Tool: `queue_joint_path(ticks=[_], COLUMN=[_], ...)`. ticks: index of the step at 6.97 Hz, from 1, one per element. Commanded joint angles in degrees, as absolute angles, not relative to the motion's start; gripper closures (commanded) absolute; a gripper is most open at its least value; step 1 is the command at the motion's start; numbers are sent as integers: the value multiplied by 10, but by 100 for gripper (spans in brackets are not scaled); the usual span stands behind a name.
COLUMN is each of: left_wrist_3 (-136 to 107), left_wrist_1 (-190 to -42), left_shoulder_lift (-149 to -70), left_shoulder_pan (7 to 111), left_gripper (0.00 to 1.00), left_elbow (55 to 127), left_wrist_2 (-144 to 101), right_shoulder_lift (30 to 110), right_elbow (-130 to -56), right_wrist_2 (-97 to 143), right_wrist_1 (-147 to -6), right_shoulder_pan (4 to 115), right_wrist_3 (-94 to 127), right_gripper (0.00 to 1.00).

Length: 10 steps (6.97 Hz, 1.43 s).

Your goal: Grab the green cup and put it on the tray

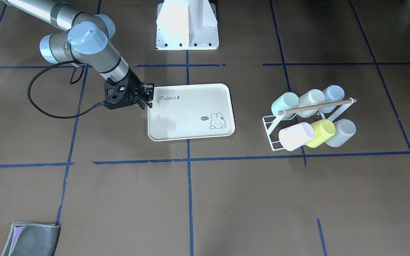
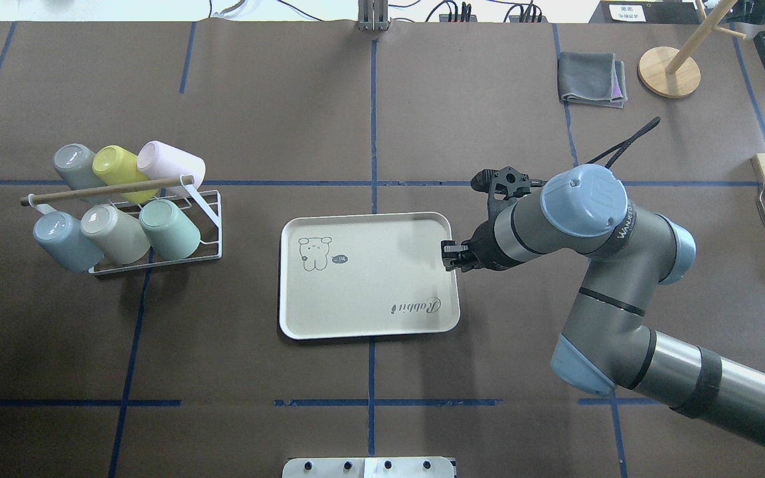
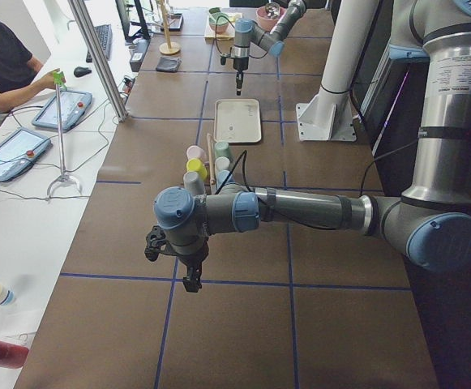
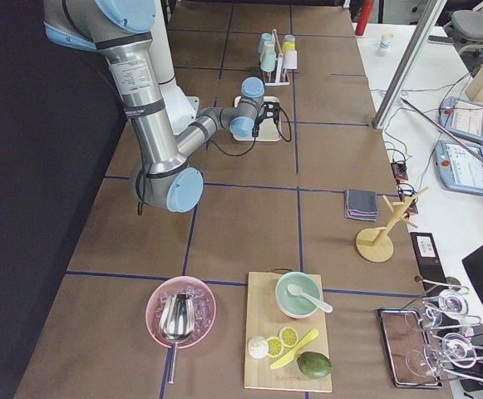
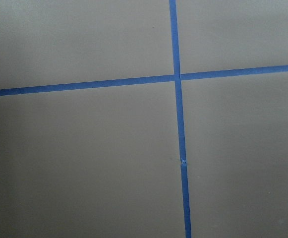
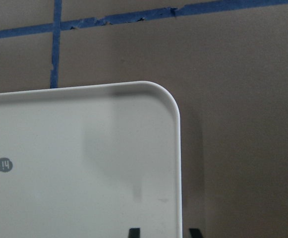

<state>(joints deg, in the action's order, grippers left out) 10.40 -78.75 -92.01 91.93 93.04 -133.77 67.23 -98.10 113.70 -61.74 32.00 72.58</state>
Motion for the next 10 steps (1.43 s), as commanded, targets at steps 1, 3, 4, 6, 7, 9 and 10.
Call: queue_joint_path(ticks=[1,3,4,6,7,9,10], left_wrist_3=[104,109,109,108,107,107,109], left_wrist_1=[-788,-802,-795,-793,-770,-753,-755], left_shoulder_lift=[-921,-935,-960,-969,-967,-968,-971], left_shoulder_pan=[919,910,884,865,865,855,850], left_gripper=[0,0,0,0,0,0,0], left_elbow=[934,940,941,1021,1079,1142,1157], left_wrist_2=[-1338,-1331,-1331,-1331,-1330,-1327,-1310], right_shoulder_lift=[673,674,678,679,678,677,680], right_elbow=[-986,-996,-999,-1001,-1024,-1063,-1064], right_wrist_2=[1137,1144,1148,1161,1166,1172,1175], right_wrist_1=[-617,-623,-624,-628,-682,-764,-767], right_shoulder_pan=[323,343,351,372,386,409,429], right_wrist_3=[728,729,729,729,729,715,684], right_gripper=[0,0,0,0,0,0,0])
